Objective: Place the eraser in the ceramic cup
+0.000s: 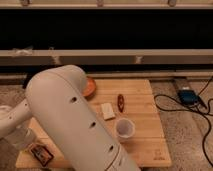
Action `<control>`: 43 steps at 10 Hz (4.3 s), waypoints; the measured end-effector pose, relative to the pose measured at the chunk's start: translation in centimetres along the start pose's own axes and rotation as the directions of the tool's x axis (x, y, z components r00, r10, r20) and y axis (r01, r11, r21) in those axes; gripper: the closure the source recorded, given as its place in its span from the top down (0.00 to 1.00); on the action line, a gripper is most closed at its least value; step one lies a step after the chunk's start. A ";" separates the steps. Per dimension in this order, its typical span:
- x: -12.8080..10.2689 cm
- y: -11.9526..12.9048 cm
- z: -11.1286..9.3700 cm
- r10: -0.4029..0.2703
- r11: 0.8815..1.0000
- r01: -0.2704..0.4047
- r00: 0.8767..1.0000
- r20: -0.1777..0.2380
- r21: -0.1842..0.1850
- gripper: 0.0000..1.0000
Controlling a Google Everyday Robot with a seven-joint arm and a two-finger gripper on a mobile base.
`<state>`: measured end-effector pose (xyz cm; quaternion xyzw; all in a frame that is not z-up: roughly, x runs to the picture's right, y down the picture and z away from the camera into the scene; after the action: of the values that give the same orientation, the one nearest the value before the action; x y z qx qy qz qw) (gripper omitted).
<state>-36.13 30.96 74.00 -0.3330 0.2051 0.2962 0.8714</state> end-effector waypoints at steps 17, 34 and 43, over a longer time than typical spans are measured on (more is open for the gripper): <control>16.7 -29.9 -15.0 0.519 0.852 -0.425 0.759 0.392 -0.305 0.00; 30.2 -40.7 -9.3 0.835 0.540 -0.731 0.405 0.372 -0.416 0.69; 27.7 -37.4 -12.4 0.755 0.636 -0.685 0.455 0.472 -0.355 0.69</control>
<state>6.76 10.22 67.14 -0.1557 0.0322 0.7341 0.6601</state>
